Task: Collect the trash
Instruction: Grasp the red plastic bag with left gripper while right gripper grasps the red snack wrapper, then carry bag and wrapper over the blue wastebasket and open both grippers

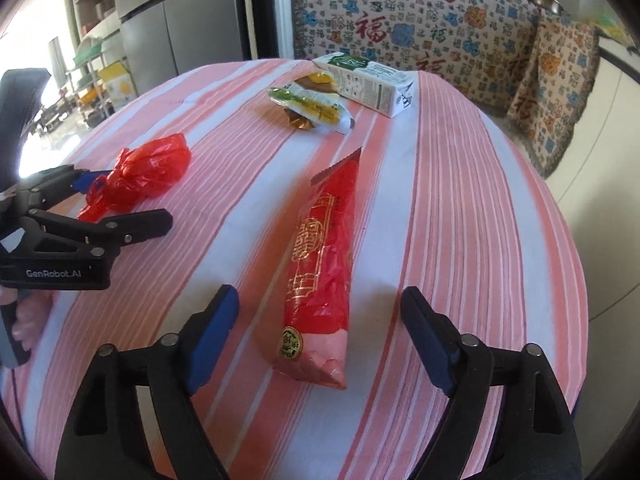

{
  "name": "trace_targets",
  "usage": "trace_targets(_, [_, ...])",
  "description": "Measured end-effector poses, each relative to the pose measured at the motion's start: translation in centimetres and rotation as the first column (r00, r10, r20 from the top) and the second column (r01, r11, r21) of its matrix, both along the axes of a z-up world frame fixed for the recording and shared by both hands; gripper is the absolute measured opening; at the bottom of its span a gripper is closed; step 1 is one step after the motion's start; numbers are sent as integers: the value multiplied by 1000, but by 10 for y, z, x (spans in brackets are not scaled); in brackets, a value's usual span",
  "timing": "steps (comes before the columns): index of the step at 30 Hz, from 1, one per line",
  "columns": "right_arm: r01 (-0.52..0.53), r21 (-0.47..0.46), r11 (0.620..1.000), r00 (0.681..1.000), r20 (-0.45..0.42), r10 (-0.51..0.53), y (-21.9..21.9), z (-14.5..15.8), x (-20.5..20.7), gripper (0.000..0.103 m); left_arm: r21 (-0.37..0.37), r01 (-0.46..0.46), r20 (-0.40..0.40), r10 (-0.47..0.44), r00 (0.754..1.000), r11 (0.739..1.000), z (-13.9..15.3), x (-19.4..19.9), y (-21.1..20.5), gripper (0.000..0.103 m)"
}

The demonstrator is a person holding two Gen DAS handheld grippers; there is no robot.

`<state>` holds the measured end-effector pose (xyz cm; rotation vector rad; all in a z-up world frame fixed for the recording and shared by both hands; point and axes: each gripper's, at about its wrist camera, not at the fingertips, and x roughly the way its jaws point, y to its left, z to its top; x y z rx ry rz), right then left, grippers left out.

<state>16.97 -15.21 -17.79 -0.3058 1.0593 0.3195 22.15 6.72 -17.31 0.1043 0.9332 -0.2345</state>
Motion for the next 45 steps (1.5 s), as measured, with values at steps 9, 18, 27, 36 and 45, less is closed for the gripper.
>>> trace_targets(9, [36, -5, 999, 999, -10, -36, -7, -1, -1, 102, -2, -1, 0, 1, 1000, 1000, 0, 0, 0, 86])
trace_targets(18, [39, 14, 999, 999, -16, -39, -9, -1, 1, 102, -35, -1, -2, 1, 1000, 999, 1, -1, 5, 86])
trace_targets(27, [-59, 23, 998, 985, -159, 62, -30, 16, -28, 97, -318, 36, -36, -50, 998, 947, 17, -28, 59, 86])
trace_targets(36, [-15, 26, 1000, 963, -270, 22, 13, 23, 34, 74, -33, 189, -46, -190, 981, 982, 16, 0, 14, 86])
trace_targets(45, [16, 56, 998, 964, -265, -1, 5, 28, 31, 14, -80, 128, -29, -131, 991, 988, 19, 6, 17, 43])
